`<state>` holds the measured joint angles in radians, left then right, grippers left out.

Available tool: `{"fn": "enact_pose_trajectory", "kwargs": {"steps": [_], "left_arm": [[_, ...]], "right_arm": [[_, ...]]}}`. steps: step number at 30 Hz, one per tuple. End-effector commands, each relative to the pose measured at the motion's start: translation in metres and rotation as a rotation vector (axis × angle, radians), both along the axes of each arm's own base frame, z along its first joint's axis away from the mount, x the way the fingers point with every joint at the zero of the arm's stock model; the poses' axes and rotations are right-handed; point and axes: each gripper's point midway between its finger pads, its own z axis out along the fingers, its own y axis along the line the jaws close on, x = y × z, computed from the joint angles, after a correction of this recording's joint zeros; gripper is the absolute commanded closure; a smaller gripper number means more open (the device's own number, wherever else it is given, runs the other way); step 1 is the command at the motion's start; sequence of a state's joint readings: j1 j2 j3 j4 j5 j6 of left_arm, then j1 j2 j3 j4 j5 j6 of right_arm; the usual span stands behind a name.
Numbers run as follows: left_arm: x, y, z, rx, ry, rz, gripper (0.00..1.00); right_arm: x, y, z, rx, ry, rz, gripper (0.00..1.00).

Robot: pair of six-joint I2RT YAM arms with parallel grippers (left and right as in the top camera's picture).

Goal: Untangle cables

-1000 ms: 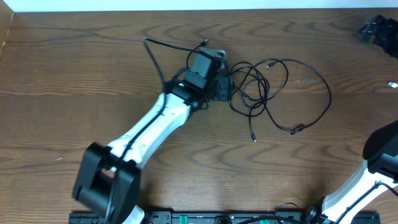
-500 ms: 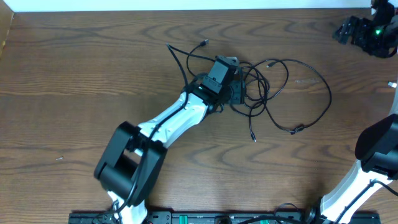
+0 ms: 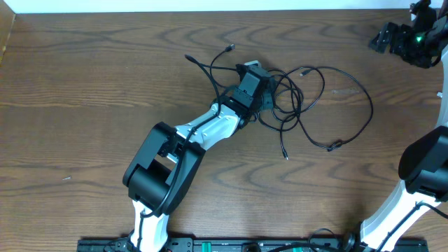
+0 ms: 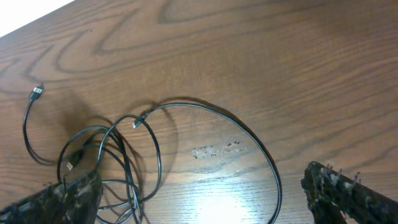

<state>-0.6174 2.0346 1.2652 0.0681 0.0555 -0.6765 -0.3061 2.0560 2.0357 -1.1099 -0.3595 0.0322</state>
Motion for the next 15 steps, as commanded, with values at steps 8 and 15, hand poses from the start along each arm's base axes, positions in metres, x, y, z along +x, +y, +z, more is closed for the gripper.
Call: {"fn": "enact_pose_trajectory", "kwargs": {"steps": [8, 15], "left_arm": [[0.008, 0.005, -0.021, 0.044, -0.012, 0.026, 0.61], [0.014, 0.007, 0.014, 0.061, -0.100, -0.027, 0.81]], "right_arm": [[-0.001, 0.015, -0.014, -0.001, 0.026, 0.046, 0.01], [0.001, 0.031, -0.014, -0.001, 0.027, 0.078, 0.01]]}}
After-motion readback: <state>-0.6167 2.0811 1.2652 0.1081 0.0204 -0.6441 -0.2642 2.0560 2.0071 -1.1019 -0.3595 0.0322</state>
